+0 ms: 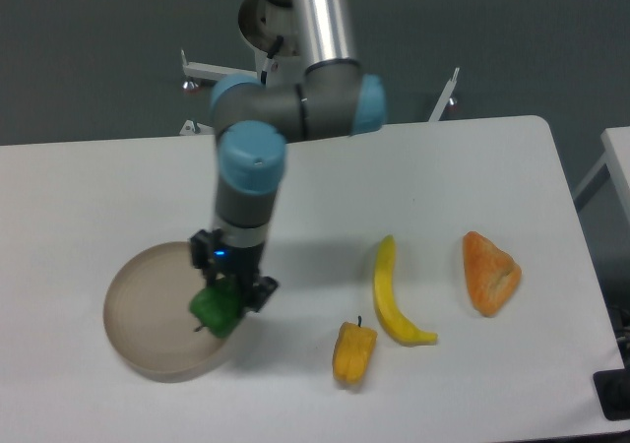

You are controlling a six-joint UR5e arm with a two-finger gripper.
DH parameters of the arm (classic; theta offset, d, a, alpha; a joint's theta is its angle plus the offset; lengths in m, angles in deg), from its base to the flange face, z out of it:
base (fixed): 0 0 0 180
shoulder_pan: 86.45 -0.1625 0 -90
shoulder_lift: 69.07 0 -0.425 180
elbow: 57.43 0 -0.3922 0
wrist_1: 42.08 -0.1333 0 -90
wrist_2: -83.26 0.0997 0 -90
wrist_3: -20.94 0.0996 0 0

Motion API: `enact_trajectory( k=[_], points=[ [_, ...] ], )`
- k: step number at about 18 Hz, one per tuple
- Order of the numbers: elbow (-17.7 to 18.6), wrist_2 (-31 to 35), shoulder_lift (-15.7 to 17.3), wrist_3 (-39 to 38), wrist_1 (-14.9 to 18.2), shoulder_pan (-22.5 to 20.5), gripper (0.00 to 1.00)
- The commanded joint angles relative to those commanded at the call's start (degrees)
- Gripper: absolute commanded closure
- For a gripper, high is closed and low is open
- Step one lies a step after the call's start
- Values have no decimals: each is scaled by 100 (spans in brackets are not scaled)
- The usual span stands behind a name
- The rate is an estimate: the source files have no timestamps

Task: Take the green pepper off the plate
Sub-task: 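Close the gripper on the green pepper and lift it off the plate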

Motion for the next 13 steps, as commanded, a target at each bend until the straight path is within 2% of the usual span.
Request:
enact_trajectory(
  k=[6, 13],
  points=[
    [-185, 431, -158, 1274, 89, -686, 71],
    [-291, 448, -220, 1434, 80, -889, 71]
  ],
)
